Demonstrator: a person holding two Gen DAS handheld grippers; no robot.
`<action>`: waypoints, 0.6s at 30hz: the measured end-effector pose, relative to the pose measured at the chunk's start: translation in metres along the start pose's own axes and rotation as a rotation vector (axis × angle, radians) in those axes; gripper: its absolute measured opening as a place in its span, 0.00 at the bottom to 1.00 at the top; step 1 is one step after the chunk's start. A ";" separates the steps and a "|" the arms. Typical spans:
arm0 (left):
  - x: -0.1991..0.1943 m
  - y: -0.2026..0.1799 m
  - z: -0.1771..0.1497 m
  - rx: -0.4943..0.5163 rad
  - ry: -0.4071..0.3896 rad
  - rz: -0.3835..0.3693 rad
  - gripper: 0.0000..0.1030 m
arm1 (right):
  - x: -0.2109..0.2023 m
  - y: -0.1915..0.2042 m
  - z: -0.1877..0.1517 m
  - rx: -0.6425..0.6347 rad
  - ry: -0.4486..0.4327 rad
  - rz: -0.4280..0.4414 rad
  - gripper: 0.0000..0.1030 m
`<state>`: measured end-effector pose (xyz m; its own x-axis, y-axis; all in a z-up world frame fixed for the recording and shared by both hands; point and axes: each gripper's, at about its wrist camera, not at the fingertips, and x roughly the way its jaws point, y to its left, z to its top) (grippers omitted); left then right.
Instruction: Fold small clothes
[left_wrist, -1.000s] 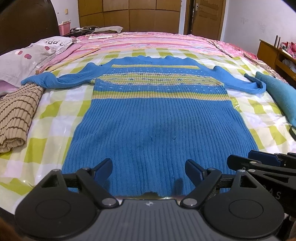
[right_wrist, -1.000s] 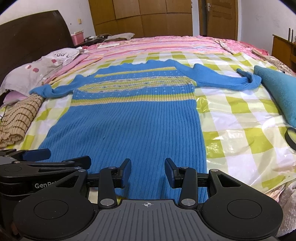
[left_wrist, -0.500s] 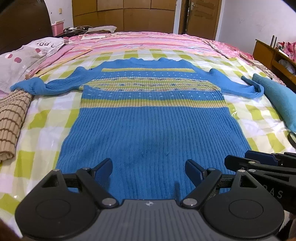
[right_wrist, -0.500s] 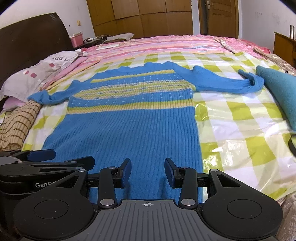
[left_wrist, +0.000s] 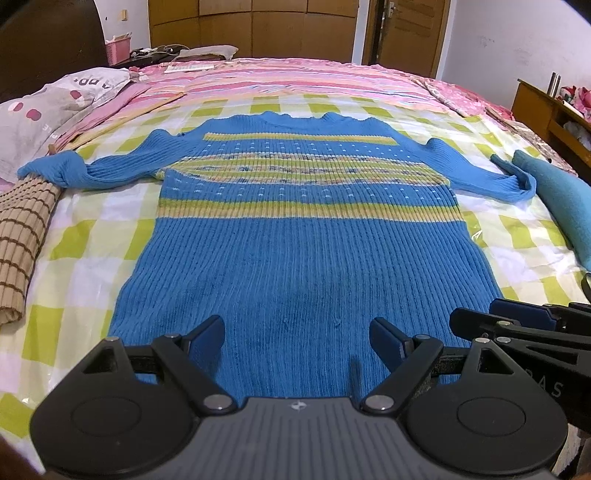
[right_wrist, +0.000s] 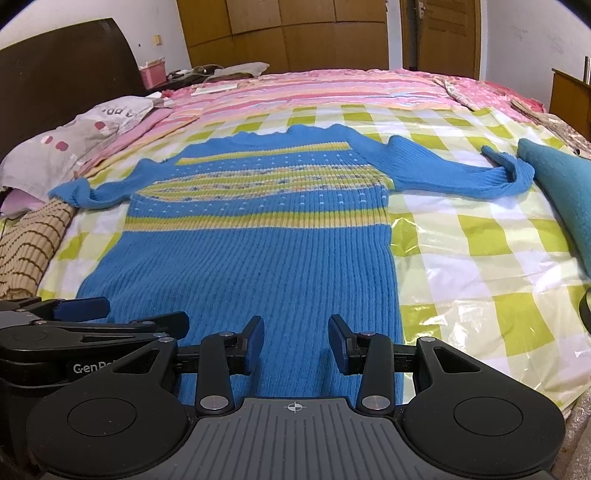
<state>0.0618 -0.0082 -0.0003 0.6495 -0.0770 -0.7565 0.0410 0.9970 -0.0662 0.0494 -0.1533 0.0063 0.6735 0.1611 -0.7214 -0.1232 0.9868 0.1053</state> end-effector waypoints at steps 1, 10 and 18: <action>0.000 -0.001 0.000 0.003 -0.001 0.001 0.87 | 0.000 0.000 0.000 0.000 0.000 0.000 0.35; 0.002 -0.004 0.003 0.004 0.001 -0.002 0.86 | 0.000 -0.003 0.001 0.005 -0.003 -0.008 0.34; -0.008 -0.006 0.002 -0.006 -0.031 -0.026 0.86 | -0.015 -0.001 0.003 -0.008 -0.027 -0.038 0.34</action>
<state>0.0581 -0.0133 0.0074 0.6718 -0.1020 -0.7337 0.0533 0.9946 -0.0894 0.0417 -0.1570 0.0193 0.6974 0.1242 -0.7058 -0.1033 0.9920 0.0725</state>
